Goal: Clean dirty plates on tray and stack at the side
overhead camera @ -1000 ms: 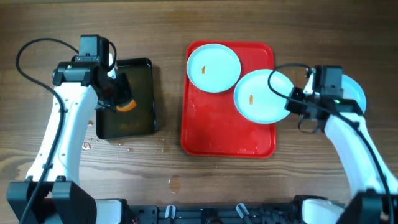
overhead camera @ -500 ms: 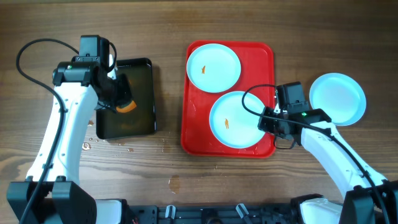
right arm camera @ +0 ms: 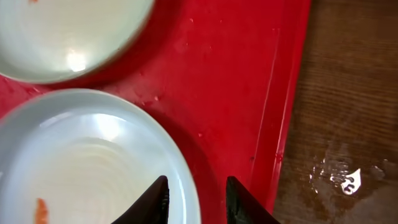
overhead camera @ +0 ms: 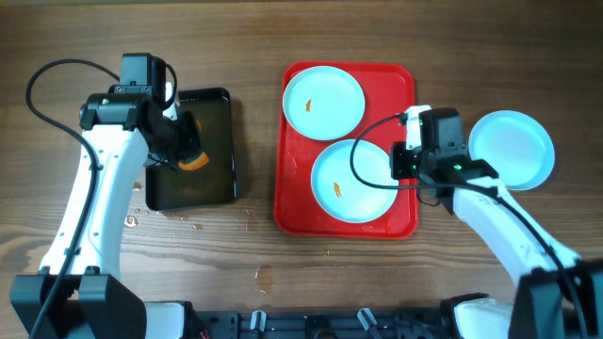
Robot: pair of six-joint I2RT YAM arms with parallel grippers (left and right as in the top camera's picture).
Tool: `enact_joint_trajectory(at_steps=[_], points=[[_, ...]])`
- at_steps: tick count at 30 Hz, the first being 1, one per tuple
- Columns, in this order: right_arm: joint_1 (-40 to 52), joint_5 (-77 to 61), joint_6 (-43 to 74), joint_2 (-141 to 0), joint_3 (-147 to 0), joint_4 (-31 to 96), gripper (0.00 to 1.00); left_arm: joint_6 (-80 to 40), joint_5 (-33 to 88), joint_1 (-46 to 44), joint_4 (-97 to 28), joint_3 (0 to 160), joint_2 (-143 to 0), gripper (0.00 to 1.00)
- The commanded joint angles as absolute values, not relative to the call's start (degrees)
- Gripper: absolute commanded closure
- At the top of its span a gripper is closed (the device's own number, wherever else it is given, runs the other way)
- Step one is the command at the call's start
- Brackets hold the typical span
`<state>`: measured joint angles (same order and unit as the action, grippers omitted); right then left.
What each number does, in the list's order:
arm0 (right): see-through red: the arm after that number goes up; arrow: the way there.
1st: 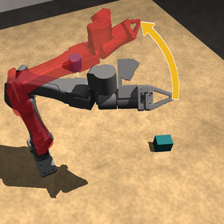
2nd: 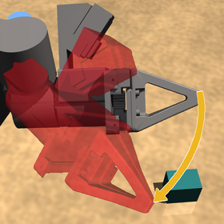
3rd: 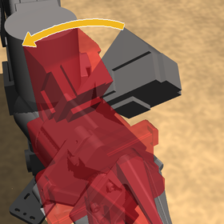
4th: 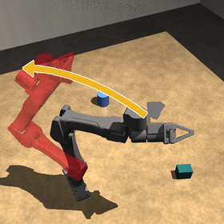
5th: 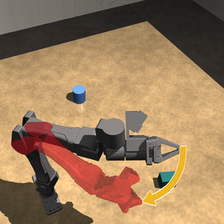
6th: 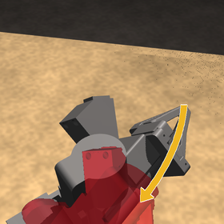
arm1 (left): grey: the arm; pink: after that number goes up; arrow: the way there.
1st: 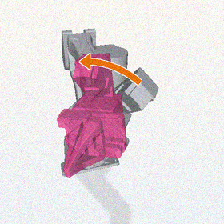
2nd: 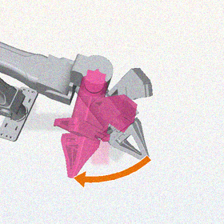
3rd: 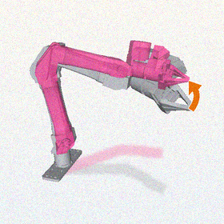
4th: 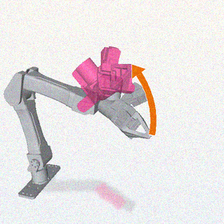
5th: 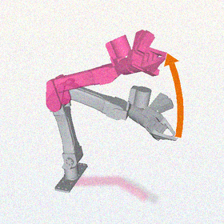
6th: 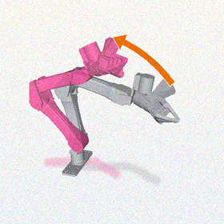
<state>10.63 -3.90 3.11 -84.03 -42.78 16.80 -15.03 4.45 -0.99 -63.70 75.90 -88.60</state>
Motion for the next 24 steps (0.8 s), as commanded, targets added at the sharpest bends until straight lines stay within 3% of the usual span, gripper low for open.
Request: enact_joint_trajectory(at_steps=[1, 7, 11, 14, 24], points=[[10.66, -7.18, 0.43, -90.87, -43.48, 17.15, 0.7, -13.63, 5.54, -0.91, -63.72, 75.64, -88.23, 0.96], [10.66, -10.11, 12.71, -93.56, -43.51, 19.57, 0.96, -12.36, 5.06, -0.91, -63.79, 75.61, -88.23, 0.96], [10.66, -9.32, 26.74, -93.47, -43.51, 24.88, 0.96, -12.38, 2.42, -0.89, -61.67, 73.28, -88.23, 0.96], [10.66, -8.32, 30.0, -93.47, -43.51, 27.57, 0.96, -12.38, 2.07, -0.89, -56.58, 68.82, -88.25, 0.96], [10.66, -6.85, 23.9, -93.47, -43.51, 27.9, 0.95, -13.89, 1.52, -0.89, -24.29, 44.42, -88.29, 0.96]])
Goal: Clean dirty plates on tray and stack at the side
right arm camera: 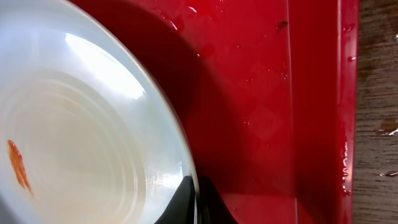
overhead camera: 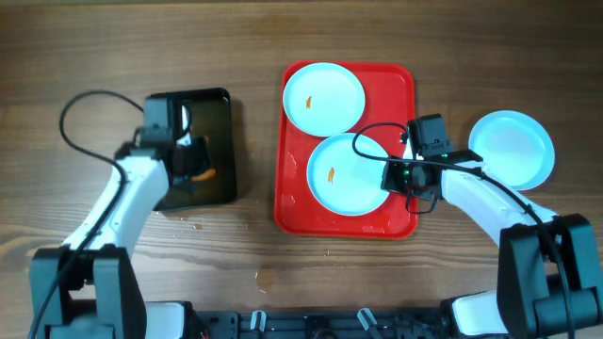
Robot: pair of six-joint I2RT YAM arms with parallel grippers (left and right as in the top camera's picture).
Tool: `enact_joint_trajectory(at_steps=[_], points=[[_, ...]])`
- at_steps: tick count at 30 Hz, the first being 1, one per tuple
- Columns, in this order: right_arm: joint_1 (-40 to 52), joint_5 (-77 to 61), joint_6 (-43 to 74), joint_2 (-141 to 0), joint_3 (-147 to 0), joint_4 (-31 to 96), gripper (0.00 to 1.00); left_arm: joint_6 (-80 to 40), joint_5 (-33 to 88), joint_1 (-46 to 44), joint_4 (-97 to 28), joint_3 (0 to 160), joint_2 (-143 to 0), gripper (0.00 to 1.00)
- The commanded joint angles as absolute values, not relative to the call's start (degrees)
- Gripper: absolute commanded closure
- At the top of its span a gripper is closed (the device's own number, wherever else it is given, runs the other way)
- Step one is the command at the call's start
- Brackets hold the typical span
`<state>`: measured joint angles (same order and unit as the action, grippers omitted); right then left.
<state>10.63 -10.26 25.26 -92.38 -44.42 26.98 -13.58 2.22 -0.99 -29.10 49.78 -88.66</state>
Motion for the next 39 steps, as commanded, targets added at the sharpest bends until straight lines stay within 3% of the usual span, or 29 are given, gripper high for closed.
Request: enact_joint_trajectory(at_steps=[1, 9, 18, 31, 35, 39], points=[[10.66, -6.85, 23.94, -93.47, -43.51, 27.86, 0.96, -13.91, 1.96, -0.89, -21.74, 42.72, -88.29, 0.96], [10.66, -6.87, 23.97, -93.47, -43.51, 27.7, 0.96, -17.45, 2.35, -0.89, -12.58, 35.53, -90.5, 0.96], [10.66, -6.87, 23.94, -93.47, -43.51, 27.75, 0.96, -15.14, 2.48, -0.91, -33.12, 51.94, -84.42, 0.96], [10.66, -8.1, 20.67, -93.47, -43.51, 27.46, 0.96, -13.69, 1.56, -1.23, -35.07, 52.64, -87.61, 0.96], [10.66, -7.7, 19.03, -93.47, -43.51, 27.46, 0.95, -13.74, 6.2, -5.89, -41.67, 60.12, -84.66, 0.96], [10.66, -7.73, 17.98, -93.47, -43.51, 27.31, 0.96, -15.9, 8.01, -15.68, -39.86, 62.63, -83.99, 0.96]])
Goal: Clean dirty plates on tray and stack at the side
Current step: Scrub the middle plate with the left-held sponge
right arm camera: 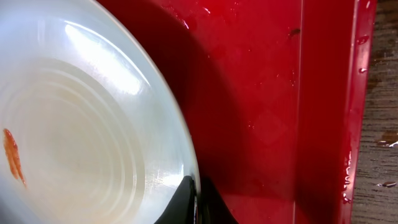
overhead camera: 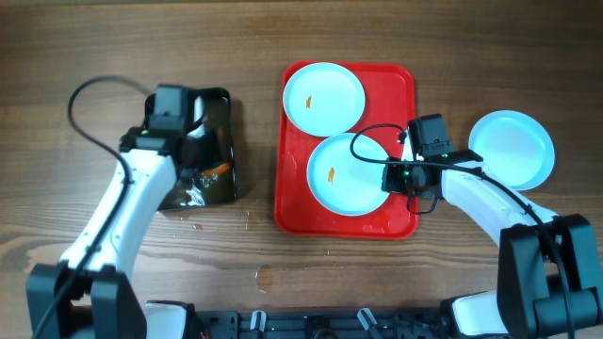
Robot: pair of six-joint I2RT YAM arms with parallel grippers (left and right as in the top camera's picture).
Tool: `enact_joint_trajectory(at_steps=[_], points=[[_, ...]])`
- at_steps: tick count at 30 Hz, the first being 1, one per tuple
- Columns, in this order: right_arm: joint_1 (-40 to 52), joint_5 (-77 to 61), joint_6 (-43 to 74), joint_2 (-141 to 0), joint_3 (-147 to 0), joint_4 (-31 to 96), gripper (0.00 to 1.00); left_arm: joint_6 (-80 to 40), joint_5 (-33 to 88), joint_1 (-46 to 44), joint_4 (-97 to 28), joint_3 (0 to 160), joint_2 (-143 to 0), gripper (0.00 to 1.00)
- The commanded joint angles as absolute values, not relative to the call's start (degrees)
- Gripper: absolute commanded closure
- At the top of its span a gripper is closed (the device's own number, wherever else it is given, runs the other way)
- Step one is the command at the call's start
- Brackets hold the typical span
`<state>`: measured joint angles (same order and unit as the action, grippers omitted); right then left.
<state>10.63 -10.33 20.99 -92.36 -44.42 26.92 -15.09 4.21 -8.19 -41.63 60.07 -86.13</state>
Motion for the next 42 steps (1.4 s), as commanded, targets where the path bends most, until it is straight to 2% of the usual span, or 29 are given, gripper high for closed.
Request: enact_joint_trajectory(at_steps=[1, 7, 15, 21, 29, 37, 42], points=[[10.66, -7.62, 17.8, -93.49, -43.48, 27.18, 0.96, -16.91, 7.97, -18.13, -38.92, 62.63, -84.42, 0.96], [10.66, -7.66, 15.94, -93.49, -43.48, 26.63, 0.96, -22.17, 7.9, -30.24, -29.04, 62.61, -90.98, 0.96], [10.66, -7.11, 16.69, -93.49, -43.48, 25.8, 0.96, -28.4, 15.97, -35.83, -17.89, 62.61, -101.73, 0.96], [10.66, -7.14, 16.67, -93.49, -43.48, 25.96, 0.96, -30.52, 16.05, -40.21, -14.26, 62.61, -108.38, 0.96], [10.66, -7.35, 17.1, -93.49, -43.48, 26.37, 0.96, -30.55, 13.43, -40.84, -16.86, 62.61, -112.33, 0.96], [10.66, -7.29, 21.74, -93.49, -42.96, 27.79, 0.96, -30.39, -7.07, -39.44, -29.69, 62.72, -112.49, 0.96], [10.66, -4.89, 26.41, -93.49, -41.63, 27.94, 0.96, -30.24, -14.57, -38.74, -36.16, 66.06, -112.4, 0.96]])
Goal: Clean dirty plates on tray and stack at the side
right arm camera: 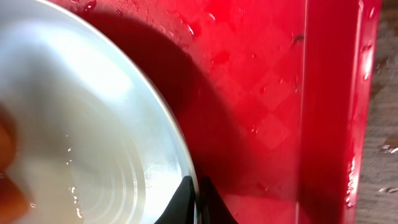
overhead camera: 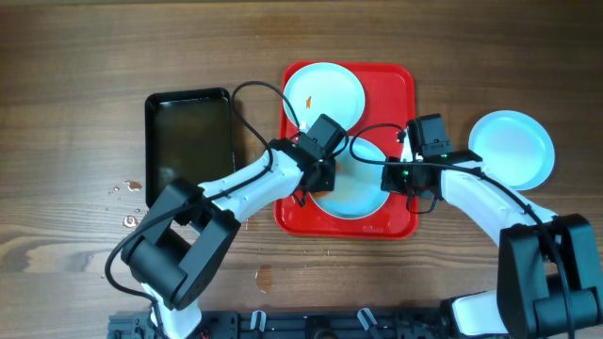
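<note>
Two pale blue plates lie on the red tray (overhead camera: 397, 94). The upper plate (overhead camera: 323, 99) carries an orange stain. My right gripper (overhead camera: 389, 177) (right arm camera: 195, 186) is shut on the right rim of the lower plate (overhead camera: 363, 193) (right arm camera: 93, 124). My left gripper (overhead camera: 318, 179) reaches over that plate's left half. An orange sponge (right arm camera: 5, 155) shows as a blur on the plate's surface in the right wrist view; the left gripper hides it from overhead.
A clean pale blue plate (overhead camera: 512, 148) sits on the wood to the right of the tray. A black basin (overhead camera: 188, 146) with water stands at the left, with water drops (overhead camera: 127, 202) on the table near it. The tray floor (right arm camera: 261, 93) is wet.
My left gripper has left the black basin and now sits over the lower plate with the sponge. The plate's orange stain no longer shows. My right gripper still pinches the rim.
First my right gripper stood open around the lower plate's rim while my left held the orange sponge over the basin. Then the right was shut on the rim and the left was down in the water. Now the sponge is on the held plate.
</note>
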Robot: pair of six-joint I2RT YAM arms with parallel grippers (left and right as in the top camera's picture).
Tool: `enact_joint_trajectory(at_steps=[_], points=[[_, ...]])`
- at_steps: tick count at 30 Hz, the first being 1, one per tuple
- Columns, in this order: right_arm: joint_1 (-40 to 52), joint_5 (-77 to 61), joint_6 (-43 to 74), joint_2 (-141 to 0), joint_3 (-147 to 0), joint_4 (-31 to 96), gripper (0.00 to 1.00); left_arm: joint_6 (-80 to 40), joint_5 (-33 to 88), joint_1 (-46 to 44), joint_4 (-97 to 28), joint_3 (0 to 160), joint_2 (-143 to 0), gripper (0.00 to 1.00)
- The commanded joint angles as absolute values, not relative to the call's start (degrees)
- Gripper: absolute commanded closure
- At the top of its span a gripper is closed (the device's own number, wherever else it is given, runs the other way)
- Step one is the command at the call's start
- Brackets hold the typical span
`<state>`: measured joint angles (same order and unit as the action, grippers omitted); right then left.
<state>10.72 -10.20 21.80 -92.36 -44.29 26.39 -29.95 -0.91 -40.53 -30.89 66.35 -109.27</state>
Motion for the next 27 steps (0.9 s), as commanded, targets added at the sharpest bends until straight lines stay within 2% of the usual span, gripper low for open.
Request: enact_joint_trajectory(at_steps=[1, 10, 17, 24, 27], points=[[10.66, -4.16, 27.2, -93.49, -41.6, 28.23, 0.96, -30.28, -16.21, -38.72, -38.41, 67.72, -112.4, 0.96], [10.63, -0.75, 27.16, -93.49, -41.6, 28.62, 0.96, -30.3, -23.24, -38.7, -51.86, 79.26, -111.72, 0.96], [10.66, 0.03, 19.88, -90.91, -42.89, 28.56, 0.96, -30.28, -18.65, -36.23, -53.69, 79.85, -104.16, 0.96], [12.6, 1.08, 12.23, -78.96, -43.18, 28.36, 0.96, -28.1, -14.35, -26.57, -58.89, 79.83, -91.53, 0.96], [16.01, 7.77, 10.07, -71.9, -43.18, 28.16, 0.96, -25.52, -13.63, -19.73, -61.56, 79.81, -88.55, 0.96]])
